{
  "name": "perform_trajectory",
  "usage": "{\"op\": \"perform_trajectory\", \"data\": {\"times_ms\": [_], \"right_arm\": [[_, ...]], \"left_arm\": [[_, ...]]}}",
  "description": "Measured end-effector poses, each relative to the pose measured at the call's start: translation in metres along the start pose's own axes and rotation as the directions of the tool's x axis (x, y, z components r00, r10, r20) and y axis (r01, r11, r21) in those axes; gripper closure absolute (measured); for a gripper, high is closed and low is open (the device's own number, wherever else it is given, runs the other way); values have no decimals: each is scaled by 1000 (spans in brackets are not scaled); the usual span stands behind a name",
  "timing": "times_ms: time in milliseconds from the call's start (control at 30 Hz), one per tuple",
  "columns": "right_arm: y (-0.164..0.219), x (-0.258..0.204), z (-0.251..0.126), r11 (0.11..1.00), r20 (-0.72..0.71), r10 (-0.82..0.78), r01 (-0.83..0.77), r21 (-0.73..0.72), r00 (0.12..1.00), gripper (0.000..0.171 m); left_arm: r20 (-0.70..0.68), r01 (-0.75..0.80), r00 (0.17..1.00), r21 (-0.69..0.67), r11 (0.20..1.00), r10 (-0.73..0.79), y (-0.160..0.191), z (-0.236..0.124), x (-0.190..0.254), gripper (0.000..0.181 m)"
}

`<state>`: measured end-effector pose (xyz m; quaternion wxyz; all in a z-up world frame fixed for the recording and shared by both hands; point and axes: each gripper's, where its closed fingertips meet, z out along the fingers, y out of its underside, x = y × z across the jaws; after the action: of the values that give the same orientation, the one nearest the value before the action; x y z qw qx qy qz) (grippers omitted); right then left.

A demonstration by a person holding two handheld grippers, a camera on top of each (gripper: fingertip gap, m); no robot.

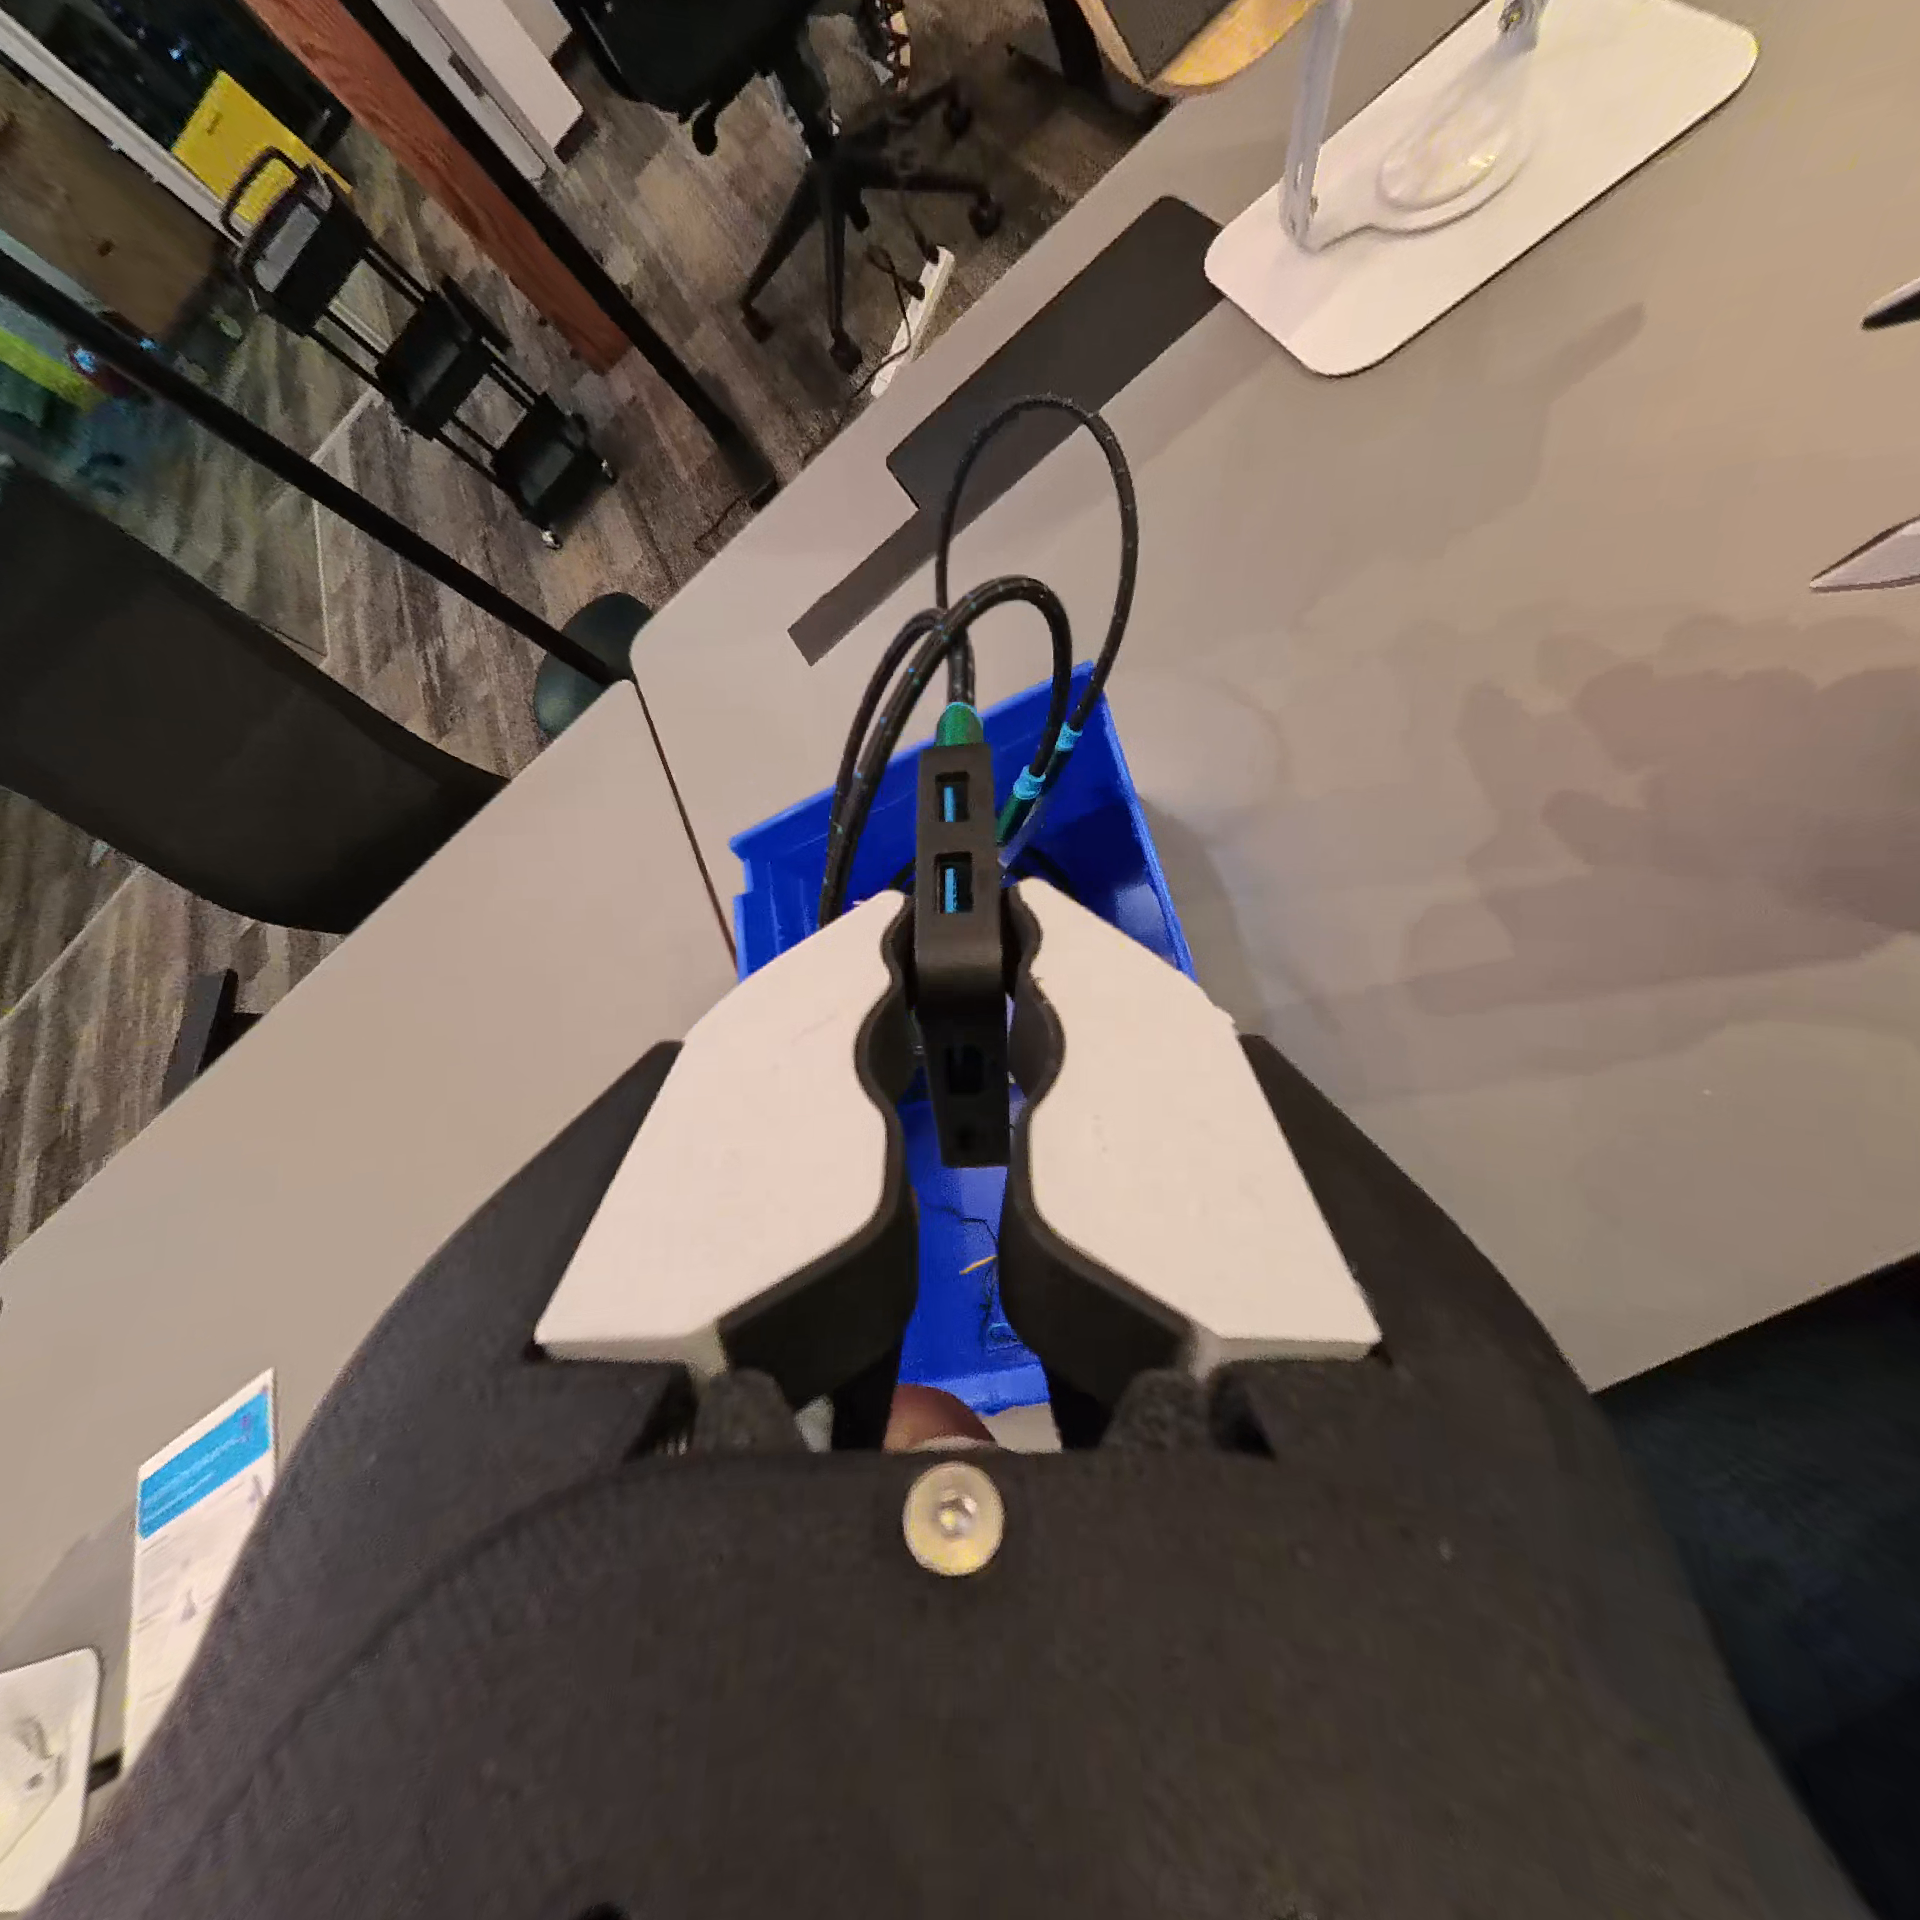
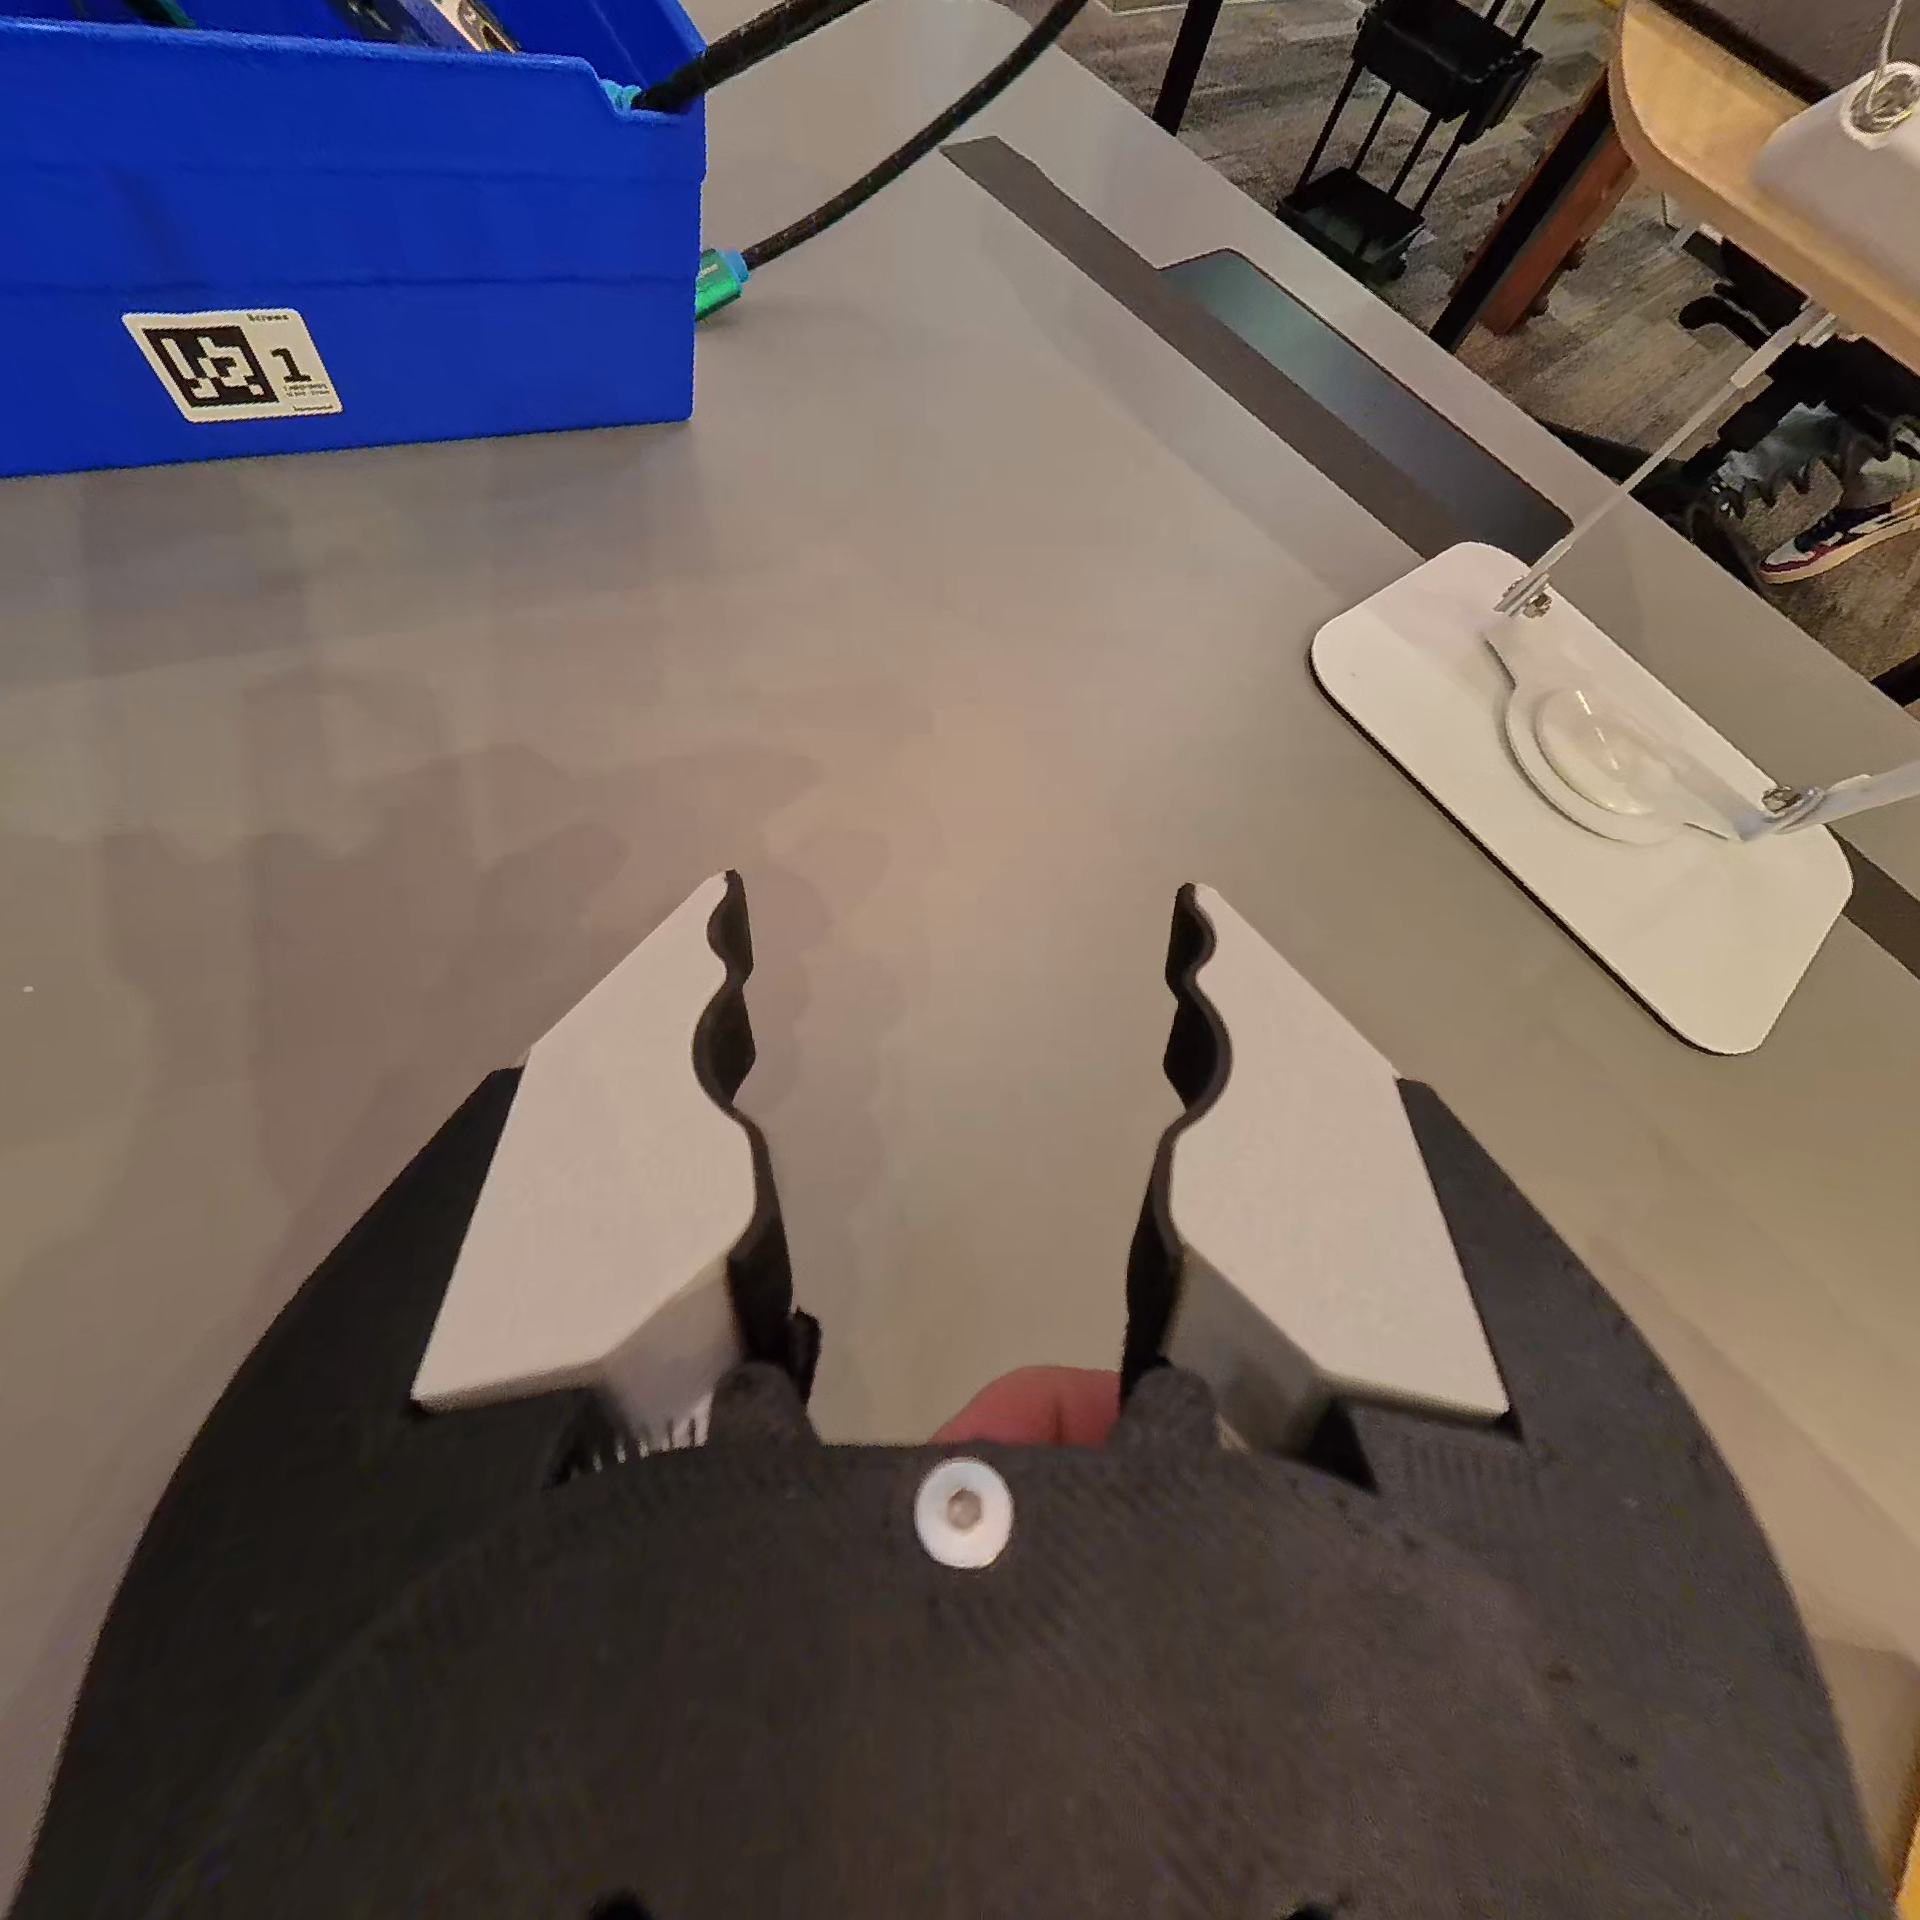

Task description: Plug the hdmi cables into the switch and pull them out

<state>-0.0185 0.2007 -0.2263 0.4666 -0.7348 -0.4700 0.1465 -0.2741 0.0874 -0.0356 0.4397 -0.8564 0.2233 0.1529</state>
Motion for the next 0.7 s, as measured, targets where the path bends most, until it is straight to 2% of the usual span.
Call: {"op": "perform_trajectory", "data": {"times_ms": [167, 233, 400, 533, 700], "right_arm": [[1, 0, 0, 1000, 2, 1, -1, -3, 1000, 92], [1, 0, 0, 1000, 3, 1, -1, -5, 1000, 92], [2, 0, 0, 1000, 8, 1, 0, -8, 1000, 92], [2, -1, 0, 1000, 12, -1, 1, -10, 1000, 92], [2, -1, -1, 1000, 14, -4, 4, -11, 1000, 92]], "left_arm": [[-26, -69, 997, -33, 997, 68, -3, -10, -1, 169], [-76, -182, 982, -94, 979, 176, 6, -13, 11, 168], [-165, -351, 933, -231, 908, 319, 37, -17, 36, 169], [-227, -421, 900, -223, 879, 373, 50, -27, 46, 168], [-232, -429, 891, -158, 889, 389, 45, -50, 45, 169]]}}
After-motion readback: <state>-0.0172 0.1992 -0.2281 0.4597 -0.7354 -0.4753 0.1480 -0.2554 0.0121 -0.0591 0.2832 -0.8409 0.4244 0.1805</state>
